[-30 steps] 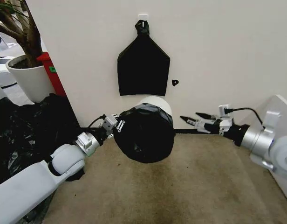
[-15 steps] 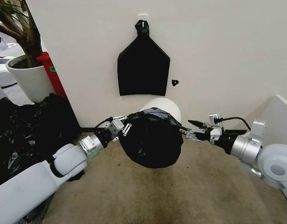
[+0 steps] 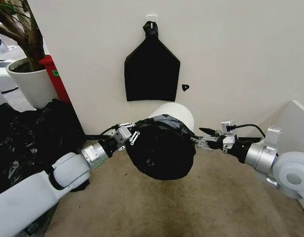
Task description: Place the garbage bag over the trash bin.
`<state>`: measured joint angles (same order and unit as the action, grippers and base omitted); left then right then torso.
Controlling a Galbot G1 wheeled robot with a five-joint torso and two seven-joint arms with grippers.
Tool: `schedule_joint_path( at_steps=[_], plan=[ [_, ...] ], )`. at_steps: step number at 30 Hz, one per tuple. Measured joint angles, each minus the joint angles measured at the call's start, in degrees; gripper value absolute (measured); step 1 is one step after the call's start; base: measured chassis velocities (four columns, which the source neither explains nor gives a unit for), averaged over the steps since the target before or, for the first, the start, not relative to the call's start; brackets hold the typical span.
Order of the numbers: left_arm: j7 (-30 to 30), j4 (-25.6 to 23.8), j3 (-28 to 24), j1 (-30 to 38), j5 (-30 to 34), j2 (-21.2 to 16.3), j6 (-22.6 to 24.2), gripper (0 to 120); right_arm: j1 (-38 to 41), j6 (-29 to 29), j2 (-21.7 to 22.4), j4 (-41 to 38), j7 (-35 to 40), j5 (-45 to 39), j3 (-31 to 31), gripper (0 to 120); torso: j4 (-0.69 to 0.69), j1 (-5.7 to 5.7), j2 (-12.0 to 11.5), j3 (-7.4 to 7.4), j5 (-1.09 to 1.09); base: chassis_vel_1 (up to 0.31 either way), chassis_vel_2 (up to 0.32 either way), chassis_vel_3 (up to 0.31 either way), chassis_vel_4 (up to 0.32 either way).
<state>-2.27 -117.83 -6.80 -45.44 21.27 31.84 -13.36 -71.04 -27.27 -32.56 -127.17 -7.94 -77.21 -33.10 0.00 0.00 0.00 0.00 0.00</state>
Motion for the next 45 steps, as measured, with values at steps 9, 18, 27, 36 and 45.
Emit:
schedule_joint_path(
  at_steps=[9, 18, 27, 36, 45],
  plan=[
    [-0.77, -4.26, 1.27, -4.00, -0.54, -1.52, 0.08, 0, 0.53, 0.37, -0.11, 3.77, 0.21, 0.75, 0.08, 100, 0.00, 0.00, 0.00, 0.00, 0.00, 0.000, 0.000, 0.000, 0.000],
    [-1.75, -7.23, 3.94, -7.40, -0.88, -2.99, -0.31, 0, 1.59, 0.91, -0.97, 6.07, 0.48, 2.34, 1.06, 100, 0.01, 0.00, 0.00, 0.00, 0.00, 0.000, 0.000, 0.000, 0.000],
    [-2.31, -10.95, 6.66, -12.59, -1.62, -4.36, -1.07, 0, 2.70, 1.40, -1.90, 8.51, 1.03, 3.89, 1.74, 100, 0.02, 0.00, 0.00, 0.00, -0.01, 0.000, 0.000, 0.000, 0.000],
    [0.37, -11.02, 8.97, -17.06, 3.80, -3.99, 0.39, 0, 1.61, 2.26, -1.24, 8.18, 2.82, 1.26, -1.20, 100, 0.00, 0.00, 0.00, 0.00, -0.03, 0.000, 0.000, 0.000, 0.000],
    [5.43, -9.37, 9.37, -19.99, 14.99, -2.24, 3.57, 0, 0.63, 4.22, -0.32, 7.25, 2.48, -4.70, -1.92, 100, 0.00, 0.00, 0.00, 0.00, -0.01, 0.000, 0.000, 0.000, 0.000]
  ],
)
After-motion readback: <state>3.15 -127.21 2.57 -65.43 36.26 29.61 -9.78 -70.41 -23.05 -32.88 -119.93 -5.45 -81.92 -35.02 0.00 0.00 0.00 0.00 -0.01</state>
